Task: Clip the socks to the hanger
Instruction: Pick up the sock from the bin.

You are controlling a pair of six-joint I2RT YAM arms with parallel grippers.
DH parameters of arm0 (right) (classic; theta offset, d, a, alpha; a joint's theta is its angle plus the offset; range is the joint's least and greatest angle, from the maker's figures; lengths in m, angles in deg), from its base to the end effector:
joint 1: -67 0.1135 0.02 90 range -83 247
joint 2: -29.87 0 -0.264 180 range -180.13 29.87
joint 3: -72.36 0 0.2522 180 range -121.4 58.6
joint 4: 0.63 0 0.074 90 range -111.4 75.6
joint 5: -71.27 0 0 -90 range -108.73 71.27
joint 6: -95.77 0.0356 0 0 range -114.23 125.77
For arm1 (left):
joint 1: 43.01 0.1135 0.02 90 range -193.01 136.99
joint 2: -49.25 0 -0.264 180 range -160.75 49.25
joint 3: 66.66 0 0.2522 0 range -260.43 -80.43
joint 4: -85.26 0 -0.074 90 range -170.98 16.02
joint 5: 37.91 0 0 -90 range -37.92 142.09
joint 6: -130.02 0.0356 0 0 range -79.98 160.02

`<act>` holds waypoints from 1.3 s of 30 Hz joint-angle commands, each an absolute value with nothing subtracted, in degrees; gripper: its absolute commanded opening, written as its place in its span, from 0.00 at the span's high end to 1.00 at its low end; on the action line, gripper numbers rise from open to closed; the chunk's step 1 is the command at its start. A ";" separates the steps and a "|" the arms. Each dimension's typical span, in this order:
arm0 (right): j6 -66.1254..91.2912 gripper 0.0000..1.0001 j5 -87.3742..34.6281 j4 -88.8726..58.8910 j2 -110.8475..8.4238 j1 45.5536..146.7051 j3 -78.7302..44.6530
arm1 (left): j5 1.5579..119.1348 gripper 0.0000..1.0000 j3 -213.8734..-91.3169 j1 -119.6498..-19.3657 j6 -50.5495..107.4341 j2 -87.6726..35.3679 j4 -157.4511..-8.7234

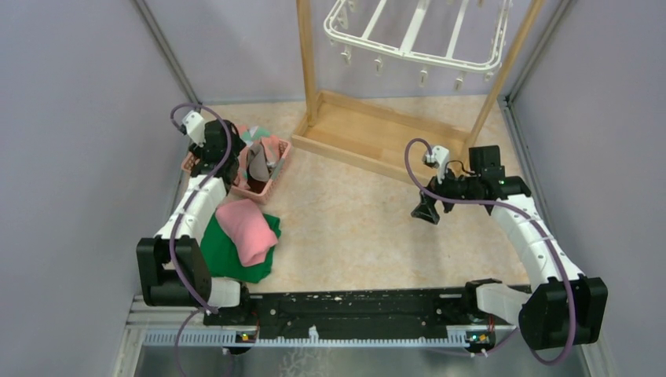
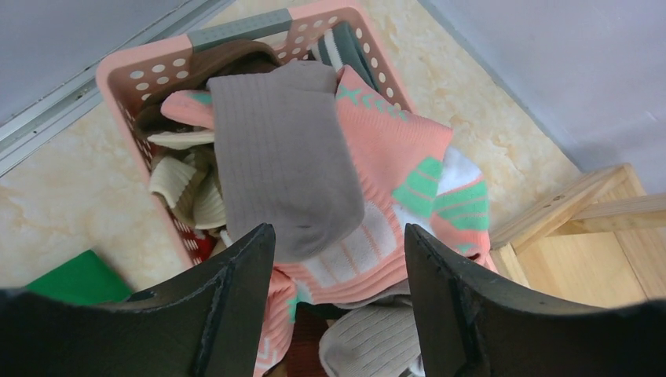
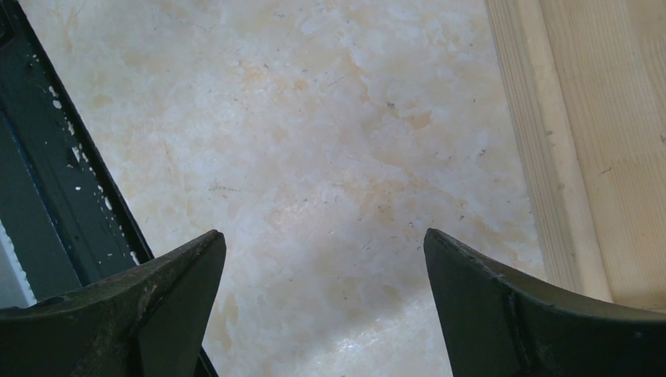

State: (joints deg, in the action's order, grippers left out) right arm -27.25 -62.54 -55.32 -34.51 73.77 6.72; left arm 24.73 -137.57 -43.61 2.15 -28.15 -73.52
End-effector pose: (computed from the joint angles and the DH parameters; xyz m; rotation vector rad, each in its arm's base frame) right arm 0.2130 0.0501 0.2770 -1.0546 2.0290 0.7176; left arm 0.3067 0.0132 0.2935 -0.9067 1.7793 0.0607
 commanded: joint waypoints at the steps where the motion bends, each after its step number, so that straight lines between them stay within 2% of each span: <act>1: -28.42 0.04 -63.02 -55.31 -35.11 74.25 3.89 | 23.90 0.33 -141.42 -43.36 1.31 -31.88 -72.58; 8: -28.71 0.04 -62.90 -55.59 -35.69 74.60 3.78 | 22.70 0.36 -143.30 -43.37 2.73 -35.48 -72.15; 10: -28.78 0.04 -62.93 -55.61 -35.78 74.80 3.69 | 21.81 0.41 -143.44 -43.37 2.70 -35.83 -71.88; 13: -28.87 0.04 -62.93 -55.79 -35.82 74.98 3.63 | 20.81 0.53 -143.12 -43.42 2.47 -35.55 -71.80; 16: -28.95 0.04 -62.94 -55.99 -35.74 75.00 3.64 | 19.43 0.69 -142.90 -43.42 2.85 -34.03 -72.10; 19: -28.95 0.04 -62.94 -55.97 -35.77 75.06 3.54 | 19.11 0.90 -142.62 -43.42 4.34 -31.87 -73.60; 21: -28.95 0.04 -62.94 -56.03 -35.71 75.08 3.49 | 19.69 0.99 -142.18 -43.43 5.40 -30.45 -75.04; 29: -29.00 0.04 -63.33 -56.21 -35.47 75.13 3.56 | 20.73 1.00 -141.02 -43.40 10.04 -23.39 -79.87; 39: -29.04 0.04 -64.61 -56.58 -36.17 76.56 3.64 | 18.14 1.00 -150.68 -43.73 14.68 -22.91 -82.49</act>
State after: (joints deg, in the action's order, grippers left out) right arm -27.73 -62.83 -56.09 -35.58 75.60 6.72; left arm 20.51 -145.22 -43.54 11.66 -22.99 -76.71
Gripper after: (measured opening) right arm 0.960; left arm 0.012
